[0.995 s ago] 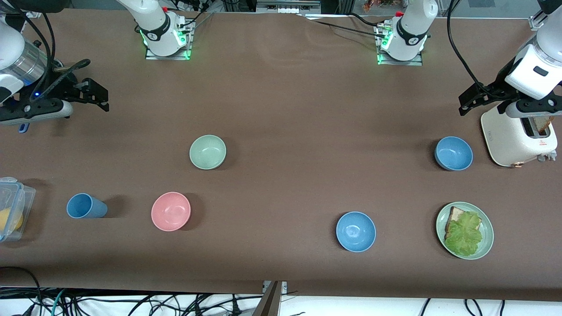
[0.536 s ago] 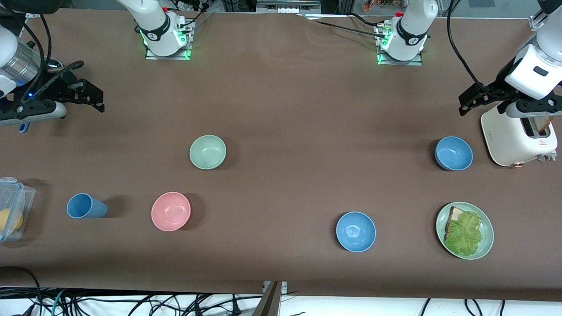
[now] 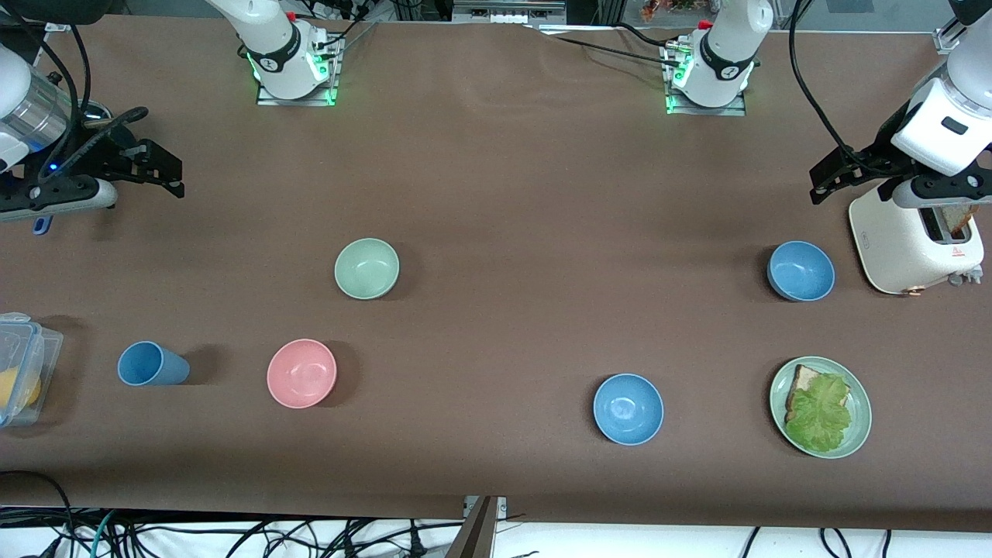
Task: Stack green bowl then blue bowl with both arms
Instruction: 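Reach the right gripper down to the rim of the light green bowl, then grasp the green bowl rim and slide it toward the table middle, then open the right gripper to release the green bowl and lift away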
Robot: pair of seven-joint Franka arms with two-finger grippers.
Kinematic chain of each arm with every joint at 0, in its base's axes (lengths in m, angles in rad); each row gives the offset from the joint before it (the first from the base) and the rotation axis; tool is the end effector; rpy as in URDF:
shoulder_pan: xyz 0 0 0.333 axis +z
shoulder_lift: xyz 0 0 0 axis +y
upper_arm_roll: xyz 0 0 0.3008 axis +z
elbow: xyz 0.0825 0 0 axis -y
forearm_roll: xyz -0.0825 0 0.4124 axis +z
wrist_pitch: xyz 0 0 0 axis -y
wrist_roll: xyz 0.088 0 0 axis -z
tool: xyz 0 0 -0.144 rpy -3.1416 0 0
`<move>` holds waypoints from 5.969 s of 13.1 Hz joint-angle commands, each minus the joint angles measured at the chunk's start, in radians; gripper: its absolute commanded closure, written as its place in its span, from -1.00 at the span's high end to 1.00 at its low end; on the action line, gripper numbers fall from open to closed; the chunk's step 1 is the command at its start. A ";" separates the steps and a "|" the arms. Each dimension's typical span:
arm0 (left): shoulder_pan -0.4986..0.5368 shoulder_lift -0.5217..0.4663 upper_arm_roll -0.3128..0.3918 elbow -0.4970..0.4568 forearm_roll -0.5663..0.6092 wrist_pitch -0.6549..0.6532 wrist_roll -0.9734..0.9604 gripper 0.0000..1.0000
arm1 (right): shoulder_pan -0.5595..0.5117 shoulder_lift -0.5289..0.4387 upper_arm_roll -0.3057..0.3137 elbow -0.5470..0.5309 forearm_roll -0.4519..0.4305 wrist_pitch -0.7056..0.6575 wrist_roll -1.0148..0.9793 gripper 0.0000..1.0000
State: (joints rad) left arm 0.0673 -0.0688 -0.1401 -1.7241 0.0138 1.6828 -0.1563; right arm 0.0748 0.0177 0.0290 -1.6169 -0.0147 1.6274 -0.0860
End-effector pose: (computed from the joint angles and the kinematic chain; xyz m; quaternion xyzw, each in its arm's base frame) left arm 0.5701 -0.0416 0.5443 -0.9990 -0.0412 -0.0147 0.0101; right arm 0.5886 0.0592 0.5437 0.9954 0.0952 -0.0035 0.0071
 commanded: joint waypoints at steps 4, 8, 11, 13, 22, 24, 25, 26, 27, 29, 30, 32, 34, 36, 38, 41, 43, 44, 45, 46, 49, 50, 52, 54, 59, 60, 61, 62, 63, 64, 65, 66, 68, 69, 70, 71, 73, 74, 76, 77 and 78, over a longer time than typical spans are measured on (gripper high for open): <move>0.005 -0.002 -0.004 0.009 -0.018 -0.012 0.021 1.00 | 0.006 0.008 0.023 0.003 0.002 -0.021 0.006 0.99; 0.005 0.000 -0.006 0.008 -0.018 -0.012 0.020 1.00 | 0.010 0.045 0.029 -0.026 0.051 0.003 0.011 1.00; 0.005 0.000 -0.006 0.008 -0.018 -0.012 0.021 1.00 | 0.016 0.047 0.031 -0.185 0.097 0.165 0.012 1.00; 0.005 0.000 -0.006 0.008 -0.018 -0.012 0.021 1.00 | 0.051 0.051 0.031 -0.311 0.098 0.320 0.035 0.99; 0.005 0.001 -0.006 0.008 -0.018 -0.017 0.021 1.00 | 0.149 0.159 0.032 -0.506 0.099 0.636 0.173 0.99; 0.005 0.003 -0.006 0.008 -0.018 -0.017 0.020 1.00 | 0.166 0.183 0.031 -0.558 0.099 0.745 0.173 0.99; 0.005 0.004 -0.009 0.008 -0.018 -0.017 0.021 1.00 | 0.171 0.203 0.031 -0.569 0.099 0.779 0.173 0.98; 0.005 0.004 -0.010 0.008 -0.018 -0.017 0.020 1.00 | 0.180 0.218 0.031 -0.577 0.099 0.808 0.173 0.98; 0.005 0.004 -0.010 0.008 -0.020 -0.018 0.020 1.00 | 0.190 0.235 0.031 -0.586 0.099 0.840 0.173 0.97; 0.005 0.004 -0.010 0.008 -0.020 -0.023 0.015 1.00 | 0.191 0.275 0.032 -0.603 0.099 0.909 0.176 0.93; 0.005 0.004 -0.010 0.008 -0.020 -0.023 0.015 1.00 | 0.191 0.292 0.032 -0.610 0.099 0.940 0.178 0.85; 0.005 0.004 -0.010 0.008 -0.020 -0.023 0.015 1.00 | 0.191 0.333 0.032 -0.613 0.099 0.989 0.181 0.61; 0.005 0.004 -0.010 0.008 -0.020 -0.023 0.015 1.00 | 0.191 0.370 0.032 -0.613 0.099 1.032 0.187 0.41; 0.005 0.004 -0.010 0.008 -0.020 -0.023 0.015 1.00 | 0.191 0.373 0.035 -0.613 0.099 1.034 0.192 0.05; 0.005 0.004 -0.010 0.008 -0.020 -0.023 0.015 1.00 | 0.191 0.370 0.037 -0.612 0.099 1.028 0.202 -0.53; 0.005 0.004 -0.010 0.008 -0.020 -0.025 0.015 1.00 | 0.191 0.360 0.063 -0.594 0.099 1.014 0.244 -1.00; 0.005 0.004 -0.010 0.008 -0.020 -0.025 0.015 1.00 | 0.191 0.358 0.097 -0.549 0.099 0.956 0.293 -1.00; 0.005 0.004 -0.010 0.008 -0.020 -0.025 0.015 1.00 | 0.194 0.360 0.113 -0.513 0.098 0.912 0.337 -1.00; 0.005 0.004 -0.010 0.008 -0.020 -0.025 0.015 1.00 | 0.198 0.363 0.139 -0.479 0.098 0.889 0.374 -1.00; 0.005 0.004 -0.010 0.008 -0.020 -0.025 0.015 1.00 | 0.213 0.372 0.159 -0.450 0.098 0.885 0.429 -1.00; 0.005 0.004 -0.010 0.008 -0.020 -0.034 0.015 1.00 | 0.351 0.482 0.167 -0.309 0.094 0.890 0.650 -1.00; 0.005 0.004 -0.010 0.009 -0.020 -0.035 0.015 1.00 | 0.396 0.520 0.166 -0.254 0.087 0.891 0.722 -1.00; 0.005 0.004 -0.010 0.009 -0.020 -0.035 0.015 1.00 | 0.466 0.574 0.163 -0.175 0.078 0.893 0.830 -1.00; 0.005 0.004 -0.010 0.009 -0.020 -0.035 0.015 1.00 | 0.499 0.597 0.161 -0.150 0.078 0.905 0.876 -1.00; 0.006 0.004 -0.009 0.009 -0.020 -0.035 0.015 1.00 | 0.511 0.646 0.157 -0.152 0.068 0.992 0.878 -0.13; 0.005 0.004 -0.010 0.008 -0.020 -0.035 0.015 1.00 | 0.510 0.646 0.154 -0.147 0.070 0.991 0.867 0.29; 0.005 0.004 -0.010 0.009 -0.020 -0.035 0.015 1.00 | 0.508 0.640 0.141 -0.141 0.067 0.980 0.862 0.99; 0.005 0.004 -0.010 0.009 -0.020 -0.035 0.015 1.00 | 0.505 0.630 0.132 -0.133 0.064 0.945 0.861 1.00; 0.006 0.004 -0.009 0.009 -0.018 -0.035 0.015 1.00 | 0.505 0.611 0.118 -0.120 0.059 0.899 0.861 1.00; 0.008 0.004 -0.009 0.009 -0.018 -0.035 0.015 1.00 | 0.505 0.581 0.094 -0.109 0.039 0.858 0.858 1.00; 0.008 0.004 -0.009 0.008 -0.018 -0.035 0.015 1.00 | 0.503 0.547 0.074 -0.103 0.016 0.820 0.848 1.00; 0.008 0.004 -0.010 0.008 -0.020 -0.037 0.018 1.00 | 0.502 0.507 0.043 -0.098 0.009 0.781 0.832 1.00; 0.006 0.009 -0.010 0.008 -0.020 -0.034 0.020 1.00 | 0.497 0.438 -0.024 -0.094 0.009 0.728 0.809 1.00; 0.006 0.009 -0.010 0.008 -0.020 -0.035 0.021 1.00 | 0.494 0.412 -0.046 -0.074 0.013 0.666 0.775 1.00; 0.006 0.009 -0.010 0.008 -0.020 -0.037 0.029 1.00 | 0.494 0.386 -0.075 -0.046 0.018 0.585 0.741 1.00; 0.006 0.014 -0.010 0.008 -0.018 -0.037 0.027 1.00 | 0.493 0.355 -0.111 -0.025 0.022 0.498 0.705 1.00; 0.006 0.043 -0.009 0.009 -0.021 -0.038 0.032 1.00 | 0.482 0.268 -0.168 -0.018 0.066 0.378 0.590 1.00; 0.018 0.049 -0.006 0.009 -0.023 -0.046 0.032 1.00 | 0.474 0.221 -0.213 -0.021 0.120 0.317 0.524 1.00; 0.044 0.142 0.007 0.008 -0.017 -0.060 0.117 1.00 | 0.407 0.142 -0.248 -0.024 0.179 0.192 0.366 1.00; 0.084 0.218 0.007 0.008 -0.020 -0.066 0.208 1.00 | 0.358 0.105 -0.245 -0.023 0.179 0.120 0.329 1.00; 0.119 0.303 0.007 0.014 -0.018 -0.040 0.266 1.00 | 0.317 0.078 -0.236 -0.023 0.171 0.073 0.321 1.00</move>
State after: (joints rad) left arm 0.1214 0.0789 -0.1325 -1.7408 0.0138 1.6285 -0.0177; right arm 0.4596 0.1595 -0.2263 -1.6185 0.1390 1.7764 0.2870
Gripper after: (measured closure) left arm 0.000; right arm 0.000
